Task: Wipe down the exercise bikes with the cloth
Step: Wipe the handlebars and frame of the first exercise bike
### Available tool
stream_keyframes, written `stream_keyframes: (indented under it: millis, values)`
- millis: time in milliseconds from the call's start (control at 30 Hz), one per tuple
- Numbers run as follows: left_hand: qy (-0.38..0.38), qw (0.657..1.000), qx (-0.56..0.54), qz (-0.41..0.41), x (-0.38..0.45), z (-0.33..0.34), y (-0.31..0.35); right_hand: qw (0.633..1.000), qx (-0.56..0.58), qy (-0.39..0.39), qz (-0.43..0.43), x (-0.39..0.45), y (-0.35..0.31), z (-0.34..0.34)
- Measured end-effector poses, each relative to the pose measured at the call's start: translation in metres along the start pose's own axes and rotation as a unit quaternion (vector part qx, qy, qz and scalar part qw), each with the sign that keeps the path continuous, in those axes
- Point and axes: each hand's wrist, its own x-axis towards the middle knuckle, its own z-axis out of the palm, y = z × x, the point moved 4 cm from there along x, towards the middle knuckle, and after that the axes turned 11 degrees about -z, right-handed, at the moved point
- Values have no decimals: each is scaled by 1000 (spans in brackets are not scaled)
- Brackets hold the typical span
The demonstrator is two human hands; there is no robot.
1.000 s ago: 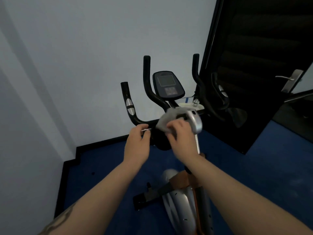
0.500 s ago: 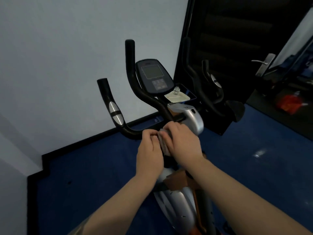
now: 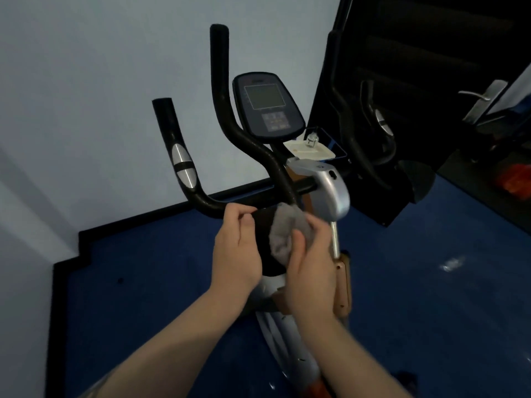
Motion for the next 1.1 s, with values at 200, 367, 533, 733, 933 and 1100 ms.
stream_keyframes:
  millis: [200,367,533,733,933,1100]
  values:
    - [10,999,-39,-11,-1,1,-1,968,-145,-87,-183,38,-5,-6]
    - [25,998,-56,-14,-3,3,-4,998,54,-8,-34,5,3,4]
    - [-41,995,-73,-49,-1,-4,1,964,-106,-110,-217,33,7,-37]
    - [-48,977,-170,-121,-12,-5,3,915,-150,-89,-364,53,-42,-14]
    - [7,967,-206,-149,-16,-2,-3,894,-144,-83,-417,9,-27,-3]
    - [11,965,-215,-151,-17,1,-3,918,-173,-51,-352,34,-49,6]
